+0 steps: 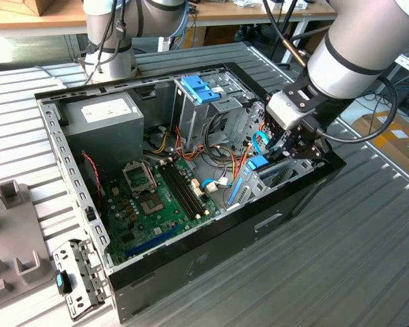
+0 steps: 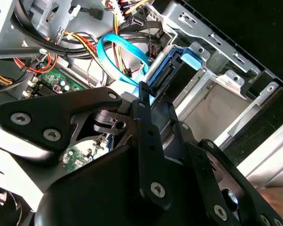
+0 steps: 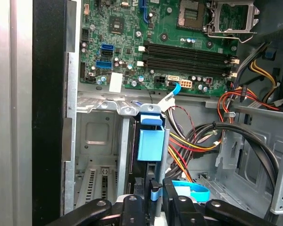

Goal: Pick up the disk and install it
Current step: 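Insert the first disk wire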

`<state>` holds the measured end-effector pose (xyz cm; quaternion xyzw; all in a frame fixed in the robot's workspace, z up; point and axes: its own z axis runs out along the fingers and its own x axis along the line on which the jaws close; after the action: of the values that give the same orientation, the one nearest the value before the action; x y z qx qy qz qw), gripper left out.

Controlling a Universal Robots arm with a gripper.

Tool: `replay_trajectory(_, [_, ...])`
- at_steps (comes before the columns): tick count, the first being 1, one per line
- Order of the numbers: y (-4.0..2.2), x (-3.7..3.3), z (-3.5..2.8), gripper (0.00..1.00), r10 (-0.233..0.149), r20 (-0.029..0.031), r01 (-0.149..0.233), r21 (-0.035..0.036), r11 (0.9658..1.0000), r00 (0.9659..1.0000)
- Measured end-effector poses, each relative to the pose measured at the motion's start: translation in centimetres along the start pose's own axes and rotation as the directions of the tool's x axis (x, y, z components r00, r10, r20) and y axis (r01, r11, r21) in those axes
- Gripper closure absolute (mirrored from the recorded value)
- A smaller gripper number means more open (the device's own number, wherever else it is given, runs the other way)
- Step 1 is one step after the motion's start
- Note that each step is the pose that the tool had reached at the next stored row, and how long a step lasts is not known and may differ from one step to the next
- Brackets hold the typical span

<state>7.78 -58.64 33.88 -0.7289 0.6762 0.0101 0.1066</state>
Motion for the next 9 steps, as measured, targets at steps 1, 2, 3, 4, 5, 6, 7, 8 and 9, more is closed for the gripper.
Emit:
replay_trajectory(1, [-0.02, -0.02, -0.09, 0.70, 0.000, -0.0007, 0.000, 0.0000, 1.0000, 1.0000])
replay_trajectory(2, [-0.03, -0.04, -0.19, 0.70, 0.000, -0.0009, 0.000, -0.0001, 1.0000, 1.0000])
replay_trajectory(3, [-0.04, -0.06, -0.28, 0.70, 0.000, -0.0013, 0.000, -0.0001, 1.0000, 1.0000])
replay_trajectory(4, [-0.06, -0.09, -0.38, 0.70, 0.000, -0.0017, 0.000, -0.0001, 1.0000, 1.0000])
replay_trajectory(5, [-0.07, -0.12, -0.48, 0.70, 0.000, -0.0022, 0.000, -0.0002, 1.0000, 1.0000])
replay_trajectory(6, [-0.11, -0.18, -0.67, 0.70, -0.001, -0.0039, 0.001, -0.0003, 1.0000, 1.0000])
replay_trajectory(7, [-0.14, -0.25, -0.84, 0.70, -0.001, -0.0063, 0.001, -0.0005, 1.0000, 1.0000])
replay_trajectory(8, [-0.16, -0.29, -0.95, 0.70, -0.001, -0.0088, 0.001, -0.0007, 1.0000, 1.0000])
replay_trajectory(9, [-0.18, -0.34, -1.05, 0.70, -0.002, -0.0123, 0.002, -0.0010, 1.0000, 0.9999])
